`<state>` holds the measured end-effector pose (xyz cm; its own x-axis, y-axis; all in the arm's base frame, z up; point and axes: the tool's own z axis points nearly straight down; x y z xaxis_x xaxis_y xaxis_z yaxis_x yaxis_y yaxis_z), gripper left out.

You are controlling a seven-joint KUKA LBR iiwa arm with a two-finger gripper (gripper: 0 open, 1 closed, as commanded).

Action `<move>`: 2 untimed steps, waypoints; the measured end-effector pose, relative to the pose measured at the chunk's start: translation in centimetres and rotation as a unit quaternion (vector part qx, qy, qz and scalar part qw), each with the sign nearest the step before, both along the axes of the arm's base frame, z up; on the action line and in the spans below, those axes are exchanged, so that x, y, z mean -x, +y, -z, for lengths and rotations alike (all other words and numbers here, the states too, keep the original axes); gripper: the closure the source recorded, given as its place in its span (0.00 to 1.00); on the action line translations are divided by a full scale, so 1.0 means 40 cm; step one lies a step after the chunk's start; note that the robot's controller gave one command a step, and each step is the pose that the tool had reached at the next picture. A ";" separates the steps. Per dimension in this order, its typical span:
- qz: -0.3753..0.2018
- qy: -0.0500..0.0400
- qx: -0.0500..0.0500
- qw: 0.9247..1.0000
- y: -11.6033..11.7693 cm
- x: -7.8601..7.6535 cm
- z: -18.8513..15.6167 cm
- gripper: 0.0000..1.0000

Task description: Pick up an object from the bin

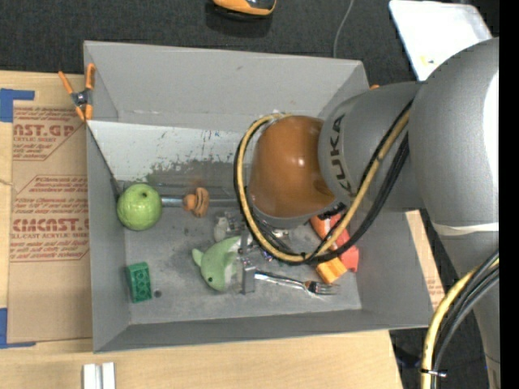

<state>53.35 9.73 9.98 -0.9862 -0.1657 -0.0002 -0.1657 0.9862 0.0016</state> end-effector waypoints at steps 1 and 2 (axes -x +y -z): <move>-0.126 -0.004 0.000 0.992 -0.020 -0.034 0.064 0.00; -0.117 -0.002 -0.001 0.993 0.005 -0.023 0.074 1.00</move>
Offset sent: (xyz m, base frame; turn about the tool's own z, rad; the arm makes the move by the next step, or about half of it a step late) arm 0.0086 0.0008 -0.0298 -0.2346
